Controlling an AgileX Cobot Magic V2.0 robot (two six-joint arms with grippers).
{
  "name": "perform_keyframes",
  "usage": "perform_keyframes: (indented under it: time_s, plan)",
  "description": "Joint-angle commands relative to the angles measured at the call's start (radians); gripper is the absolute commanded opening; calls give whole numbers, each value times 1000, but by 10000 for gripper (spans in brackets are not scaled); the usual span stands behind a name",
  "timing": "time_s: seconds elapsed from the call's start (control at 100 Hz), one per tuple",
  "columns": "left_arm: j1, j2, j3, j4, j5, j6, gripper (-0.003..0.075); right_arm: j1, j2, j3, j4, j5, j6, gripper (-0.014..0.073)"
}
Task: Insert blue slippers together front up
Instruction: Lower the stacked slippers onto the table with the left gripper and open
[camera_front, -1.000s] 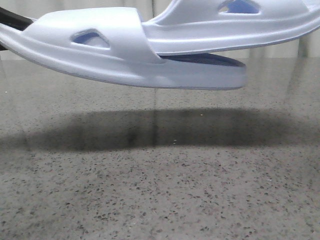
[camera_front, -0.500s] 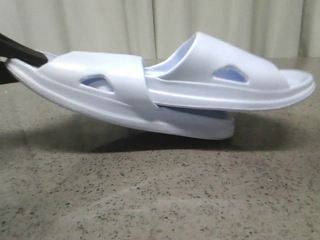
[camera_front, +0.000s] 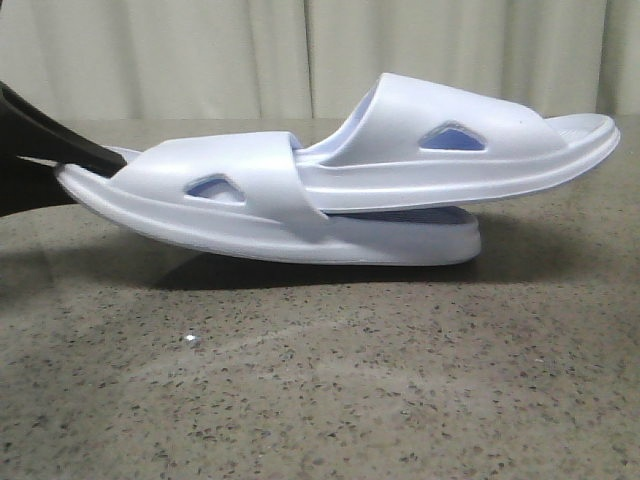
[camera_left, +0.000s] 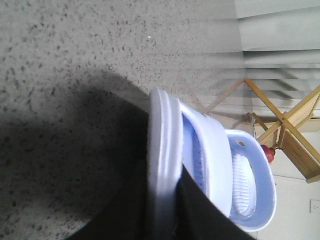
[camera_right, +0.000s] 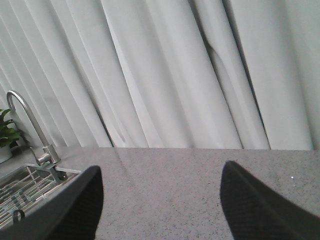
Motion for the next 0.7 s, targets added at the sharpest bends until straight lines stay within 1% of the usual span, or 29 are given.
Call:
perform_keyframes:
  time_s: [0.0,0.07,0.14,0.21,0.33,0.43,0.54,0.69]
  plan:
    - [-7,-7,-32,-83,79,30,16,1,-1,-35,8,0,-20,436]
    - [-7,-6,-32,-83,86,51,22,1,-1,-35,8,0,-20,436]
    - [-7,-6,-32,-83,87,60,53,1,-1,-35,8,0,-20,436]
    - [-7,-6,-32,-83,87,73,111,1,-1,-35,8,0,-20,436]
    - [-7,-6,-32,-83,86,91,250,1,-1,-35,8,0,-20,436]
    - [-7,-6,-32,-83,72,115,329,1,-1,-35,8,0,-20,436]
    - [-7,-6,-32,-83,36,171,363,1,-1,-35,8,2,-20,436]
    - [-7,-6,-32,-83,-10,250,364,1,-1,-35,8,10,-20,436]
